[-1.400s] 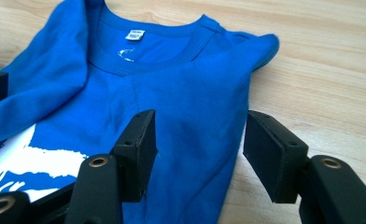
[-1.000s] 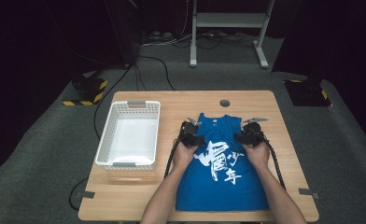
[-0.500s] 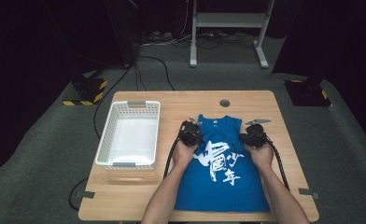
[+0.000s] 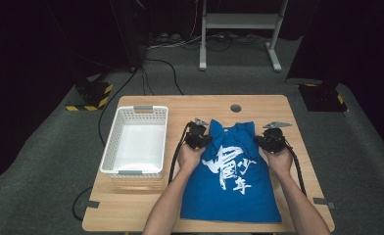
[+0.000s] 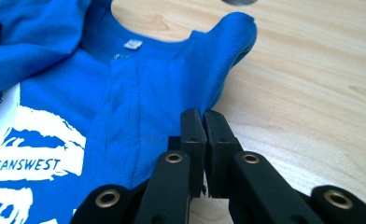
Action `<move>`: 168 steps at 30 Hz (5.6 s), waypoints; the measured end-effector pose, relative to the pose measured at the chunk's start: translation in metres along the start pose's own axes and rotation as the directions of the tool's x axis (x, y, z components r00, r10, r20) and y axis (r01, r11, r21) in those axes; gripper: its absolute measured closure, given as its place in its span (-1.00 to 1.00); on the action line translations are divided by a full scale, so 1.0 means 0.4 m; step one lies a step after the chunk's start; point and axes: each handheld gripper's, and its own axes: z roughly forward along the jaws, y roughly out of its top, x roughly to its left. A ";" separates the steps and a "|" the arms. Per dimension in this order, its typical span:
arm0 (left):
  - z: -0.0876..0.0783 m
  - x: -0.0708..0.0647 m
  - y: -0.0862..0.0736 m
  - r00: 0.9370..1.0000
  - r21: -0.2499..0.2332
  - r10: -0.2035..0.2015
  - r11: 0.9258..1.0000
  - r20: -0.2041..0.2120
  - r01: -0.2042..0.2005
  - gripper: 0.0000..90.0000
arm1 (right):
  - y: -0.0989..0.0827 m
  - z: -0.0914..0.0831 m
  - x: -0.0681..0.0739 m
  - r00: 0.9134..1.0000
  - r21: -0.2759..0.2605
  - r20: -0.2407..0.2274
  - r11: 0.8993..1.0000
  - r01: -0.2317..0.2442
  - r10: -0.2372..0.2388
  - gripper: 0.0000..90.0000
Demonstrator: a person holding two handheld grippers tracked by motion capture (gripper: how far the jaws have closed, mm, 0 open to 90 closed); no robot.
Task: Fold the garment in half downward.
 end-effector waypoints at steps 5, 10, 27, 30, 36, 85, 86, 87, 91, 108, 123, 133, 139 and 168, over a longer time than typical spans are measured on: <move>-0.031 0.000 0.023 1.000 -0.007 0.004 1.000 0.009 -0.004 0.90 | 0.016 -0.025 0.006 1.000 -0.039 -0.009 0.999 0.013 -0.013 0.96; -0.068 0.002 0.047 1.000 -0.040 0.014 0.999 0.007 -0.014 0.90 | 0.041 -0.046 0.013 0.999 -0.060 -0.016 0.998 0.032 -0.033 0.96; -0.125 0.014 0.101 1.000 -0.095 0.021 0.995 -0.001 -0.021 0.90 | 0.118 -0.090 0.028 0.998 -0.113 0.002 0.992 0.055 -0.056 0.96; -0.129 0.020 0.124 1.000 -0.102 0.022 0.995 -0.011 -0.023 0.90 | 0.140 -0.097 0.027 0.998 -0.123 0.017 0.991 0.058 -0.056 0.96; -0.140 0.023 0.153 1.000 -0.120 0.012 0.993 -0.011 -0.014 0.90 | 0.170 -0.108 0.022 0.998 -0.148 0.033 0.988 0.049 -0.044 0.96; -0.241 -0.048 0.033 0.993 -0.191 0.093 0.978 0.067 -0.079 0.89 | 0.057 -0.225 0.083 0.996 -0.240 -0.050 0.969 0.057 -0.071 0.96; -0.241 -0.048 0.033 0.993 -0.191 0.093 0.978 0.067 -0.079 0.89 | 0.055 -0.227 0.085 0.996 -0.240 -0.051 0.969 0.058 -0.073 0.96; -0.243 -0.048 0.031 0.993 -0.192 0.095 0.978 0.068 -0.081 0.89 | 0.053 -0.229 0.087 0.996 -0.238 -0.051 0.969 0.059 -0.073 0.96; -0.246 -0.055 0.022 0.992 -0.201 0.103 0.976 0.069 -0.087 0.89 | 0.041 -0.233 0.088 0.996 -0.245 -0.062 0.968 0.052 -0.069 0.96; -0.254 -0.067 -0.032 0.989 -0.211 0.109 0.974 0.096 -0.087 0.89 | -0.006 -0.246 0.102 0.995 -0.233 -0.080 0.972 0.035 -0.055 0.96; -0.258 -0.075 -0.072 0.991 -0.211 0.096 0.975 0.092 -0.074 0.89 | -0.046 -0.250 0.110 0.995 -0.234 -0.094 0.972 0.016 -0.039 0.96; -0.256 -0.076 -0.098 0.991 -0.205 0.084 0.977 0.103 -0.061 0.89 | -0.075 -0.248 0.111 0.994 -0.226 -0.105 0.974 -0.002 -0.022 0.96; -0.258 -0.074 -0.115 0.990 -0.198 0.079 0.979 0.116 -0.055 0.90 | -0.088 -0.251 0.117 0.994 -0.223 -0.108 0.975 -0.004 -0.021 0.96; -0.211 -0.088 -0.196 0.992 -0.104 0.054 0.994 0.114 -0.042 0.89 | -0.177 -0.199 0.141 0.996 -0.129 -0.084 0.992 0.006 -0.017 0.96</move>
